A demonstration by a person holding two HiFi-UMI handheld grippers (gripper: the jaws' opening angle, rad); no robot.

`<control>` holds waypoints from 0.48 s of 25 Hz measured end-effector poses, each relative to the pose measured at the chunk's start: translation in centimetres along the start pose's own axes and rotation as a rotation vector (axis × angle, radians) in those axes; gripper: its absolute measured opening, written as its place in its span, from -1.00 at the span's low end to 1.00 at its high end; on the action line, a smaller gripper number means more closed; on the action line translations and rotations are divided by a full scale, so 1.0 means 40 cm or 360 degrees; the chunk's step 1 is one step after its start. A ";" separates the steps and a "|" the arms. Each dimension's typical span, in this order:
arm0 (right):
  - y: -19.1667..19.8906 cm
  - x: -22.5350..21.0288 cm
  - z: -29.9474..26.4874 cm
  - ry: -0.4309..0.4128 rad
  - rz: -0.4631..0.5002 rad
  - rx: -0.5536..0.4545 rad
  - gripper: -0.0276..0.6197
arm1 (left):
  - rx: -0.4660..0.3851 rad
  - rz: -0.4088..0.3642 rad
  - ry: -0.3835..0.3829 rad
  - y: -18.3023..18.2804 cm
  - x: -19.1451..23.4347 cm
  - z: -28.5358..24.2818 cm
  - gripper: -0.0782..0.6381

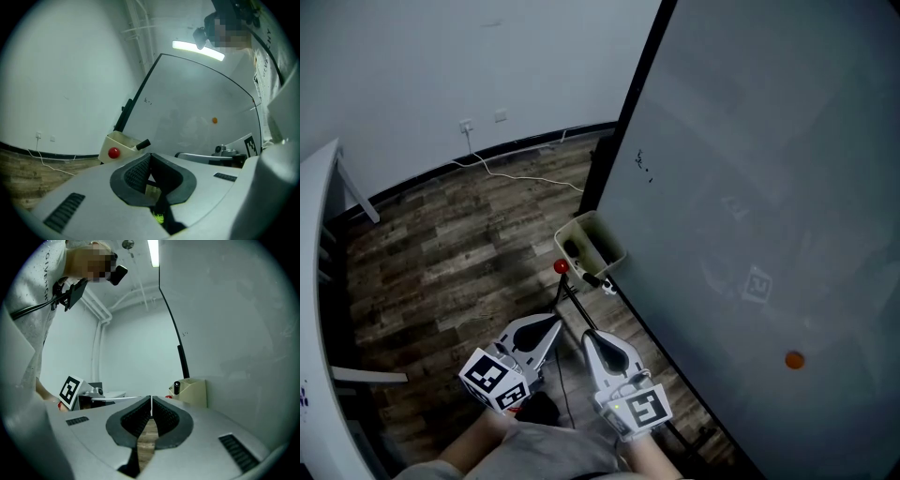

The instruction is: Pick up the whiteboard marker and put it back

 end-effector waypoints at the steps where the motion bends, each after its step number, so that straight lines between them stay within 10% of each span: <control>1: -0.002 -0.008 -0.015 0.0018 0.0001 0.0001 -0.85 | 0.0005 0.0003 0.0008 0.003 0.018 -0.004 -0.74; 12: 0.048 -0.104 -0.079 0.0162 0.0053 -0.0036 -0.85 | 0.0015 0.0043 0.0039 0.112 0.123 -0.013 -0.74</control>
Point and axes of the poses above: the fingertips, and each gripper's own axes: z backward along the fingers, x to its left, y out of its underside, the point moved 5 cm from there along z, backward along the fingers, and after that the axes turned 15 degrees about -z, right-handed, at the moved point
